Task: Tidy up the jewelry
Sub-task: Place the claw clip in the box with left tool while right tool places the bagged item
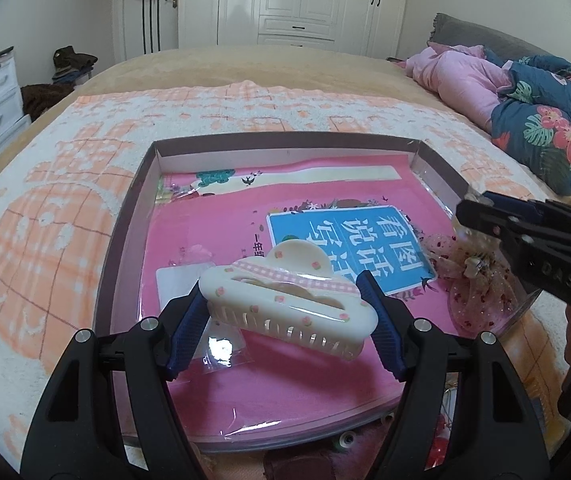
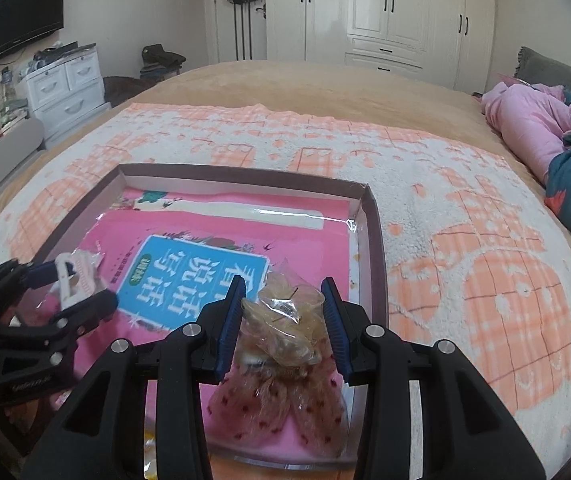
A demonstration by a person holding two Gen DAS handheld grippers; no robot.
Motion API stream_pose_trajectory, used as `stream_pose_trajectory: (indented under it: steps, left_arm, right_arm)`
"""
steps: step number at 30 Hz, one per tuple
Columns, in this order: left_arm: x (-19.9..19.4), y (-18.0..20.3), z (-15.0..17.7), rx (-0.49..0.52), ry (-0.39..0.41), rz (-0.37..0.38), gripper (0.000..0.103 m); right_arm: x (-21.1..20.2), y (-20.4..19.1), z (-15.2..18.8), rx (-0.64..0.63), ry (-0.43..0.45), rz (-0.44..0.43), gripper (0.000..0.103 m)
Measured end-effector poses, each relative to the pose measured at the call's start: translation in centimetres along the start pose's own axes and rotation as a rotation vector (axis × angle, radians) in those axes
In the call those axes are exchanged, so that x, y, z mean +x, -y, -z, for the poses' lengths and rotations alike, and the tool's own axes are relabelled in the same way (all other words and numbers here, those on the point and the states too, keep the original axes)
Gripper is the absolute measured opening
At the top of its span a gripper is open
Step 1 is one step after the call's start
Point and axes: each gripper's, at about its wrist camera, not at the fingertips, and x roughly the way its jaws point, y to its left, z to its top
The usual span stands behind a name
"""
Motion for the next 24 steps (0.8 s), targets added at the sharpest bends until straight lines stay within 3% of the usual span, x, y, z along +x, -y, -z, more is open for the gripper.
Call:
stream_pose_trajectory:
  steps: [15,17,24]
  left_arm:
    - [-0.9,-0.2,-0.1,-0.016,0.025,0.000,0.069]
    - [-1.2,-0.4,-0.2,-0.023,0.031,0.001,0.070]
    - [-2.4,-0.5,-0.3,-0.038,0.057,-0.003,0.073]
  right_arm:
    - [1.4,1.4,0.0,0.057,-0.018,0.008,0.039]
    - [1.3,1.4,0.0,0.063,-0.016,0.008,0.047]
    - [-0.1,1.9,0.1,0.105,0.020,-0.006,0.058]
